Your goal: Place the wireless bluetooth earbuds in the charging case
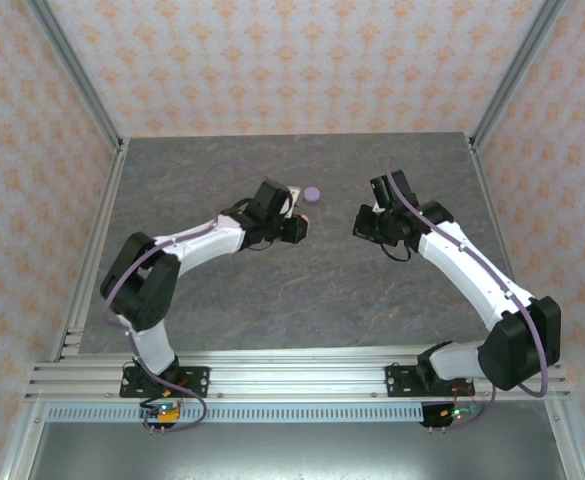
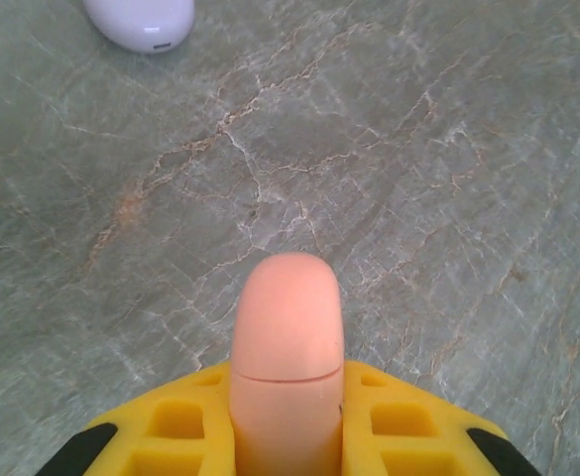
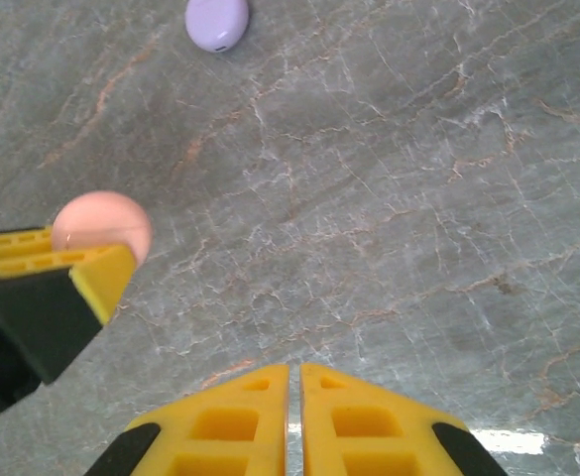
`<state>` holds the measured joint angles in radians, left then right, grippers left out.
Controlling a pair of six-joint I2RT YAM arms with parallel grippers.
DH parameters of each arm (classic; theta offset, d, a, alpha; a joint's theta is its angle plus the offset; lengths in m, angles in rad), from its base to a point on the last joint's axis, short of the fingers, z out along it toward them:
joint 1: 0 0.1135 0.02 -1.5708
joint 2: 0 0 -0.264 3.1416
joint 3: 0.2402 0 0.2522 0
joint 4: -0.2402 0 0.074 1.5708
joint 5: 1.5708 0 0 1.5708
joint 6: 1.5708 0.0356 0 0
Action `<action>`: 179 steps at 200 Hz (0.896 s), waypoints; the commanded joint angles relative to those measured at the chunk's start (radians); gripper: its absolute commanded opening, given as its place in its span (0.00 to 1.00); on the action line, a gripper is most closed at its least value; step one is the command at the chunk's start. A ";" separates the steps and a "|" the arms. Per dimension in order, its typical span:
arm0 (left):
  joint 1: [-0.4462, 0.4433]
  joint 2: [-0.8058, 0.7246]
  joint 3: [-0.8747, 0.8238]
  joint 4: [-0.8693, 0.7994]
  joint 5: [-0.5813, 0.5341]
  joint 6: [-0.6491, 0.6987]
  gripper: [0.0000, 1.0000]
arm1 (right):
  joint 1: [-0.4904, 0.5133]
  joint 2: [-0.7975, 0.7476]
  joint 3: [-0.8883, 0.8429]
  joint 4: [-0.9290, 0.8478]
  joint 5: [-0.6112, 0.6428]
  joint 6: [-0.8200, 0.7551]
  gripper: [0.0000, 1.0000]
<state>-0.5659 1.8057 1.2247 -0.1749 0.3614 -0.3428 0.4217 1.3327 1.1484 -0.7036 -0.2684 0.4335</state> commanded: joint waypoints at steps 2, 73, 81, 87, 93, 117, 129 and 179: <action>0.015 0.071 0.094 -0.144 0.057 -0.090 0.11 | -0.003 -0.021 -0.013 -0.025 0.037 0.002 0.12; 0.018 0.239 0.173 -0.112 0.156 -0.171 0.13 | -0.003 -0.014 -0.030 -0.013 0.021 0.003 0.12; 0.017 0.248 0.174 -0.103 0.172 -0.176 0.13 | -0.004 -0.013 -0.032 -0.012 0.022 0.003 0.12; 0.018 0.255 0.177 -0.099 0.178 -0.178 0.14 | -0.004 -0.013 -0.032 -0.011 0.021 0.004 0.12; 0.018 0.260 0.179 -0.100 0.179 -0.181 0.14 | -0.003 -0.012 -0.032 -0.012 0.021 0.004 0.12; 0.018 0.273 0.184 -0.115 0.169 -0.182 0.24 | -0.004 -0.009 -0.034 -0.013 0.028 0.003 0.13; 0.018 0.272 0.183 -0.130 0.146 -0.179 0.34 | -0.003 -0.010 -0.035 -0.016 0.039 0.004 0.13; 0.023 0.201 0.166 -0.196 0.020 -0.131 0.67 | -0.003 -0.022 -0.042 -0.021 0.169 -0.021 0.21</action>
<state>-0.5549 2.0609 1.3834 -0.2871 0.4908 -0.5026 0.4217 1.3323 1.1290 -0.7074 -0.2123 0.4309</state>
